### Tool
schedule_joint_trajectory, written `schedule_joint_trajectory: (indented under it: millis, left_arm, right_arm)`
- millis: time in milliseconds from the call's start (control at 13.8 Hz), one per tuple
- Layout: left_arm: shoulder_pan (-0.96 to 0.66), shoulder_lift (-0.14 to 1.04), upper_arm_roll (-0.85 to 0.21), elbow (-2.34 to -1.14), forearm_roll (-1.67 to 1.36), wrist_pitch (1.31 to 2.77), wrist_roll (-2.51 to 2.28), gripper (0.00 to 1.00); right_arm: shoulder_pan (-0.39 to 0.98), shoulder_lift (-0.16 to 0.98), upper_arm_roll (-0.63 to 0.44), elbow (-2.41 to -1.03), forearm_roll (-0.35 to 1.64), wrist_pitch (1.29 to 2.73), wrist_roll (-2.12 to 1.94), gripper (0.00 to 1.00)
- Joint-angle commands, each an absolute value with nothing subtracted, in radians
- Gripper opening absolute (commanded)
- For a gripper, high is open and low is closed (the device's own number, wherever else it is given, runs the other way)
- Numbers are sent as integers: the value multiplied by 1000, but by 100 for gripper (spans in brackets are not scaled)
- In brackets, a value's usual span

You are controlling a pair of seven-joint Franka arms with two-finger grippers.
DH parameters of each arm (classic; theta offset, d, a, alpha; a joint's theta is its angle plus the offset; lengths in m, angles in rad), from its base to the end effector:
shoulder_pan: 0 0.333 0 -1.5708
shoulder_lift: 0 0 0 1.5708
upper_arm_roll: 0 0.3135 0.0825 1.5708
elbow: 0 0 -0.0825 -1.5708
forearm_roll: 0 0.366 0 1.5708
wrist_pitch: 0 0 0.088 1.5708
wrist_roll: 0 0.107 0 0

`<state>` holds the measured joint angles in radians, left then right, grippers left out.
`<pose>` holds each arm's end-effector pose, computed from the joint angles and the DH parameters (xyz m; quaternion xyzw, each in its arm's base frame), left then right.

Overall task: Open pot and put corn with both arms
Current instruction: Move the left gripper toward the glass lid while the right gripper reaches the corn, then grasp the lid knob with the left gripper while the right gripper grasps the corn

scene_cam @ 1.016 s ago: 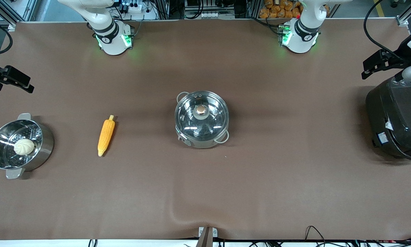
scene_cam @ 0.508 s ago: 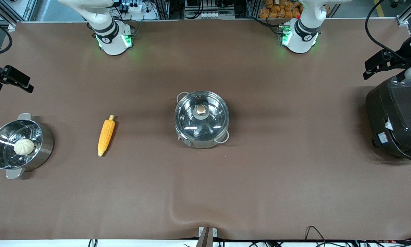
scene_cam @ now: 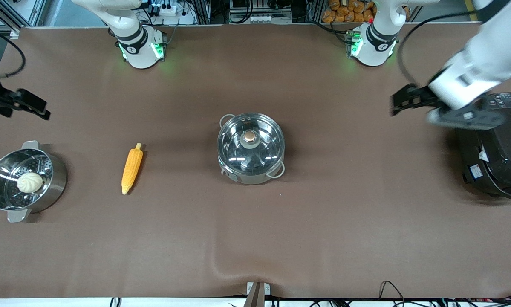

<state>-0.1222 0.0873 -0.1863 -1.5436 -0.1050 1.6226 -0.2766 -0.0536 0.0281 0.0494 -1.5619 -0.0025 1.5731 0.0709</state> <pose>0.5380 -0.1779 0.5923 0.9981 -0.0127 -0.0207 0.0569 0.5450 -0.0030 0.6111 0.9993 -0.0375 -0.0084 0.0008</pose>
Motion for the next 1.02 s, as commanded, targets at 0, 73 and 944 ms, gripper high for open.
schedule_joint_trajectory:
  millis: [0, 73, 944]
  left_arm:
    - [-256, 184, -198, -1503, -115, 1699, -527, 100]
    - [-317, 217, -196, -1502, -109, 1739, -648, 100]
    - [-684, 617, -176, -1310, 139, 1983, -1319, 100]
  right_arm:
    - [-32, 21, 46, -1728, 3, 1725, 81, 100]
    - [-28, 21, 48, -1799, 3, 1803, 72, 100]
    - [-8, 313, 46, -2191, -6, 2408, -34, 100]
